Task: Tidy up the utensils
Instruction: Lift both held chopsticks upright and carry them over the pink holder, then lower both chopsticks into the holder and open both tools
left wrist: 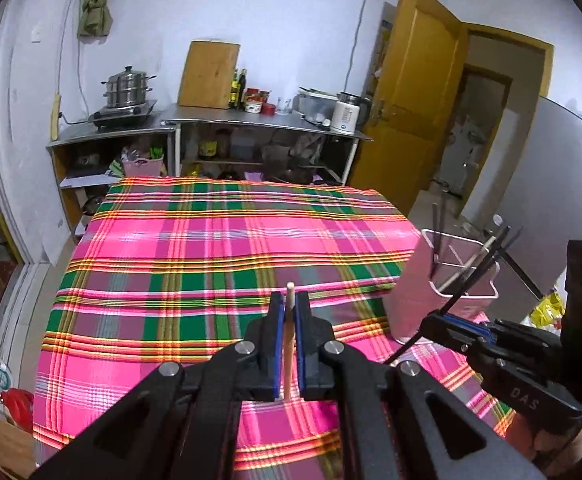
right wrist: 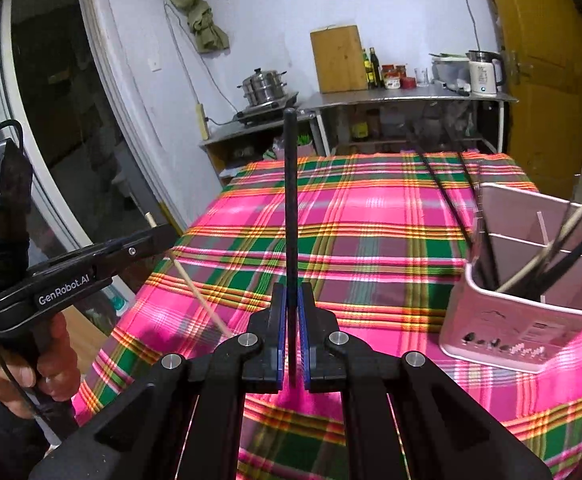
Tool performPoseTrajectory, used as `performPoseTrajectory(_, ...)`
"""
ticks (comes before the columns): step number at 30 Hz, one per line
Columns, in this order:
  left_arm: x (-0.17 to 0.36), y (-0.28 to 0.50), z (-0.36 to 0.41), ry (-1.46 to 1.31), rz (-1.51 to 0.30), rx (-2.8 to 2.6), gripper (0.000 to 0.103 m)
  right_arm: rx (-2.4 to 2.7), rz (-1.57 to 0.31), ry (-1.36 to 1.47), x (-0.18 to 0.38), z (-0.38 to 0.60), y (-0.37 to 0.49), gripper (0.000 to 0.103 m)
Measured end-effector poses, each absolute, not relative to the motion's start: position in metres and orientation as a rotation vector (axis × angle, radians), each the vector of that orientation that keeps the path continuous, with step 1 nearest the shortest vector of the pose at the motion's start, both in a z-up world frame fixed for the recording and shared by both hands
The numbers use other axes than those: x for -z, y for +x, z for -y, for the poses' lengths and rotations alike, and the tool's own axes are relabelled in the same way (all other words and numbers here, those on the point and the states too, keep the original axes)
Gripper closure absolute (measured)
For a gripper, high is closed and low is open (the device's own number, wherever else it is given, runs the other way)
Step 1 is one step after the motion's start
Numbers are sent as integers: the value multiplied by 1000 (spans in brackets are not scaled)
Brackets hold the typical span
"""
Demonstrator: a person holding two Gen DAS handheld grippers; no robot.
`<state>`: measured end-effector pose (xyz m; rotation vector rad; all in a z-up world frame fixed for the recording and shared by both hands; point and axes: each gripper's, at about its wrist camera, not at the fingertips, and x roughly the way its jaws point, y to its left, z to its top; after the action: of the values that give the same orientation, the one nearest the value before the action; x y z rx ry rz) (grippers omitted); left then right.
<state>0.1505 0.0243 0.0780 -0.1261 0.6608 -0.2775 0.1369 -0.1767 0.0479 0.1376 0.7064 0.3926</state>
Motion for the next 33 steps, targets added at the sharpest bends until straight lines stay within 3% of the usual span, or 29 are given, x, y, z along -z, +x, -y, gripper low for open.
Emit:
performPoseTrajectory(14,-102,143,43,-94,-665,424,97,-293,-618,183,-80,239,111,97)
performPoseTrajectory(33,-184,185,128,-94,-537,594,97,-114,-462,248,-136,320,122,97)
